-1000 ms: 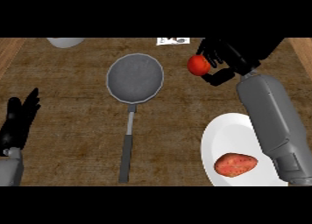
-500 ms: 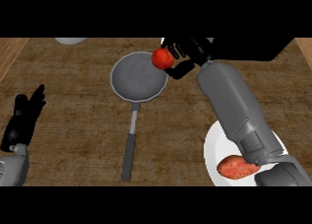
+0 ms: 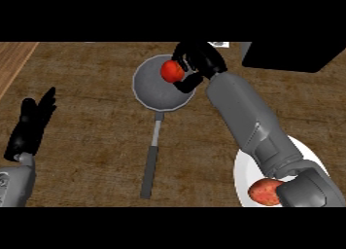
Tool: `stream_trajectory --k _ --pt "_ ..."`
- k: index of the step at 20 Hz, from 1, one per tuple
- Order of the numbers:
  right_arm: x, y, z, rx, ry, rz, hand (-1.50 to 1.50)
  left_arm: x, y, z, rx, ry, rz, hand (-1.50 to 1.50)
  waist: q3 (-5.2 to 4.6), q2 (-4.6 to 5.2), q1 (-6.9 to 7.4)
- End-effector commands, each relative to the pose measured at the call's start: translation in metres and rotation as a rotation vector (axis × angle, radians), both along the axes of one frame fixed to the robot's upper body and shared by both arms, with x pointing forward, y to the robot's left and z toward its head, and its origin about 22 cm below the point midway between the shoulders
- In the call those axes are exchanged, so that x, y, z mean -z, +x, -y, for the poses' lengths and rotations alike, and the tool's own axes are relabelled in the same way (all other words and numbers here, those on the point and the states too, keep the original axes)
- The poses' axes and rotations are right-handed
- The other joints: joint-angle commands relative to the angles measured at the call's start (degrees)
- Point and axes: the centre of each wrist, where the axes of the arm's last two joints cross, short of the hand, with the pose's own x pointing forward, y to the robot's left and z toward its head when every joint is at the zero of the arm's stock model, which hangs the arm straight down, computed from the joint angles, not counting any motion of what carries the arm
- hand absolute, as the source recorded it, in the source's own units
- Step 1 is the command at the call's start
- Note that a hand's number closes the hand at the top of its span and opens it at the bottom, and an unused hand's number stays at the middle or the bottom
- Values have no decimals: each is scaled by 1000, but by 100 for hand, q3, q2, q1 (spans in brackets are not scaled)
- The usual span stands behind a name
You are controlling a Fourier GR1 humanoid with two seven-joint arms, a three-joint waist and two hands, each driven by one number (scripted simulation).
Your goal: Pick the tomato from the plate and place it in the pan
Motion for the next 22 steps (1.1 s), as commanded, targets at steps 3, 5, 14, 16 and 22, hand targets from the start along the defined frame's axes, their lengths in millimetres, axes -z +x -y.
stream_trajectory --k 3,5,14,16,22 --pt "22 -5 2 4 -17 -60 150 1 10 14 63 -7 17 0 -3 100 319" --pt "37 -10 9 20 21 -86 150 1 13 16 84 -8 19 0 -2 132 456" --pt "46 -12 11 14 141 -224 -150 -10 27 39 120 -1 38 0 10 181 688" --pt "53 -15 14 21 170 -210 -150 -12 27 39 147 2 39 0 15 193 836" --pt "47 -12 14 20 357 -169 -150 -10 31 40 144 -1 22 0 22 187 739"
